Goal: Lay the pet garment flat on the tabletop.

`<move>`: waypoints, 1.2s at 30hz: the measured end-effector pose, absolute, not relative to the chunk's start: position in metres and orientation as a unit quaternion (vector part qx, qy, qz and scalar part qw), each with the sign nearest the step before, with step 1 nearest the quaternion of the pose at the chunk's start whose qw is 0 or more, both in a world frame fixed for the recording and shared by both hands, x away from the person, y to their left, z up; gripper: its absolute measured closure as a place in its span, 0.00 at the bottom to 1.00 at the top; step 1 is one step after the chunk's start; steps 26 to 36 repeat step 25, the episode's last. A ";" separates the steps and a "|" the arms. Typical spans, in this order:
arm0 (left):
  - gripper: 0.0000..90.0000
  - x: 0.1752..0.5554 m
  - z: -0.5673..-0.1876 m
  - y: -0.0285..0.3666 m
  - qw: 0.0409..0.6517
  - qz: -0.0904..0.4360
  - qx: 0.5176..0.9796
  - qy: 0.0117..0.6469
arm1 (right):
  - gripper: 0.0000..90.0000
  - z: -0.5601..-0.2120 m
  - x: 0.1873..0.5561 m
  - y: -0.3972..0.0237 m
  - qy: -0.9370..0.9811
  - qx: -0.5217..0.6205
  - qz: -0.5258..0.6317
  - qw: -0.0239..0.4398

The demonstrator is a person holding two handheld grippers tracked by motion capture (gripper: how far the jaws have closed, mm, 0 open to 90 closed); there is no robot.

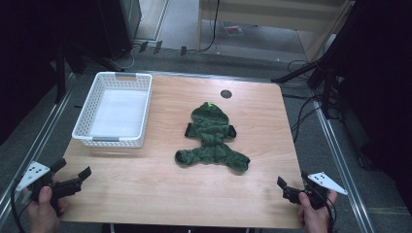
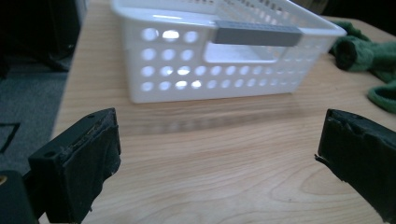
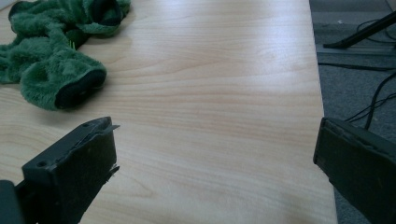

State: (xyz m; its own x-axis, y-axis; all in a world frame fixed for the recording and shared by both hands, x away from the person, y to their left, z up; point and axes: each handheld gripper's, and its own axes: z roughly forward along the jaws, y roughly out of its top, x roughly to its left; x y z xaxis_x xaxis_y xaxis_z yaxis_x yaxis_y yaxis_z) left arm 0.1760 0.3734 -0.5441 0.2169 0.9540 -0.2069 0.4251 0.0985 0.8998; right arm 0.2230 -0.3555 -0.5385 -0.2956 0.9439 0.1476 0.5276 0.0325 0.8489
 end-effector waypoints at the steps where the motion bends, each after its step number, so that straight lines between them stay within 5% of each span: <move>1: 0.00 0.175 -0.544 0.376 0.478 0.276 0.611 0.567 | 0.00 -0.540 0.222 -0.357 0.677 0.542 0.437 0.239; 36: 0.00 0.178 -0.553 0.377 0.468 0.247 0.632 0.566 | 0.00 -0.546 0.218 -0.353 0.681 0.538 0.435 0.239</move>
